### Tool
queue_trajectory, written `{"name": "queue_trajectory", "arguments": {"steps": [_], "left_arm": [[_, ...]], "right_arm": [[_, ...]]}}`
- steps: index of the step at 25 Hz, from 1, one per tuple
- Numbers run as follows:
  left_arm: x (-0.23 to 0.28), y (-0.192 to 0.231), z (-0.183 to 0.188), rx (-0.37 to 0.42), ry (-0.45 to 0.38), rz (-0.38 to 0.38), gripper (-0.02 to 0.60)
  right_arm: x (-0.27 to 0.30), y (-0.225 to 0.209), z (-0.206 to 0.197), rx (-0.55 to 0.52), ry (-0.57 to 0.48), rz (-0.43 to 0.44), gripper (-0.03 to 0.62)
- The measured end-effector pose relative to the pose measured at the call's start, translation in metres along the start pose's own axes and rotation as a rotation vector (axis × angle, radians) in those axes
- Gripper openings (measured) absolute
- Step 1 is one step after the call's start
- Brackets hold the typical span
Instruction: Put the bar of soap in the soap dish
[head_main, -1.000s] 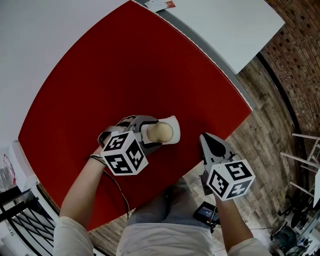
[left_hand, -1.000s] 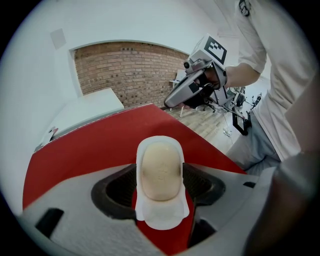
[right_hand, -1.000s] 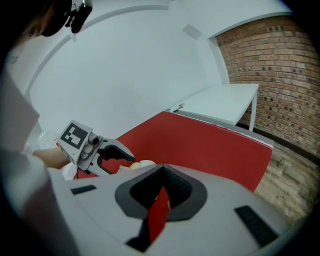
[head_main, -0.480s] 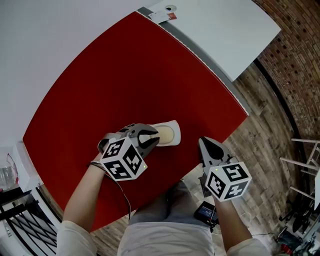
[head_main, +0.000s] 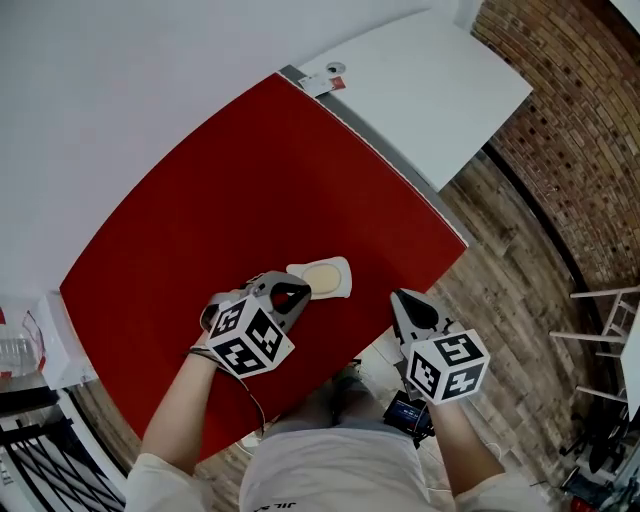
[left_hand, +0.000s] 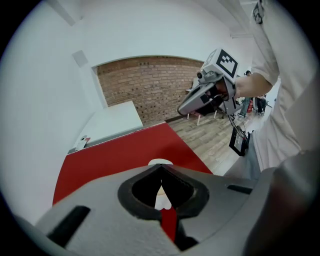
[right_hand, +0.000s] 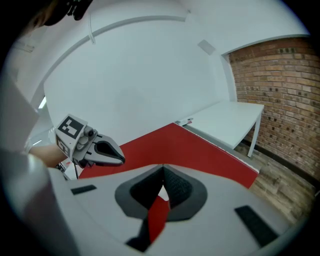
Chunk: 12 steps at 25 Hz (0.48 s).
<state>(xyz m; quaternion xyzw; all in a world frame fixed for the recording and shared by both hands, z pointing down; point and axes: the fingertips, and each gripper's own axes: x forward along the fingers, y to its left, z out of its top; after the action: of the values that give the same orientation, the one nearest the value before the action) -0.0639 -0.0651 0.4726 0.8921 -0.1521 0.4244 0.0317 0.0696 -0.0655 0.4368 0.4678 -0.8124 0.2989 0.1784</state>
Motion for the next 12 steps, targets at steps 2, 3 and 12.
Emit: {"name": "queue_trajectory", "arguments": {"steps": [2,3,12], "left_arm": [[-0.012,-0.009,0.01,-0.012,-0.013,0.013,0.008],[-0.018,-0.015,0.014,-0.015,-0.019,0.018,0.008],[-0.068,-0.051,0.024,-0.072,-0.053,0.079,0.008]], "right_arm": [[-0.014,0.004,0.004,-0.02,-0.003,0.005,0.003],[-0.02,0.006,0.005,-0.026,-0.005,0.006,0.003],[-0.053,0.03,0.014,-0.037,-0.02,0.004,0.003]]}}
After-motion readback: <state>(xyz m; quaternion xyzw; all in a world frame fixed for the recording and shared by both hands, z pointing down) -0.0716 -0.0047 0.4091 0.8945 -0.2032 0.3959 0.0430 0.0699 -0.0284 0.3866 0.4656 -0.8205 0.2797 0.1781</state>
